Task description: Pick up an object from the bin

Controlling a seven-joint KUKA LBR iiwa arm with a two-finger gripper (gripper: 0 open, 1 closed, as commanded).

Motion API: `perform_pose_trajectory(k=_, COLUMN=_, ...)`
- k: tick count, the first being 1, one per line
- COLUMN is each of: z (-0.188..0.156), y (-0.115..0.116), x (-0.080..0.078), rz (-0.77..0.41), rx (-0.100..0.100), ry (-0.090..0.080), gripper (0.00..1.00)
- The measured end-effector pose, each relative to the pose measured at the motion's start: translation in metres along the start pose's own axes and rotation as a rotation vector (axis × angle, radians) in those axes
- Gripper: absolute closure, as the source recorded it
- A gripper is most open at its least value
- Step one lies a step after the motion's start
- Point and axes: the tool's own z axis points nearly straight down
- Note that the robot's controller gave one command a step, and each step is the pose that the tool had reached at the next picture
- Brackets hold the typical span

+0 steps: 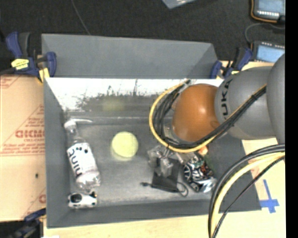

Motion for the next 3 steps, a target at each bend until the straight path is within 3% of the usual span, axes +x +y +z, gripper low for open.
perform_pose_trajectory(k=3, z=-0.015, y=0.000, x=0.001, rz=0.001, rx=-0.001, ry=0.002, gripper=1.00)
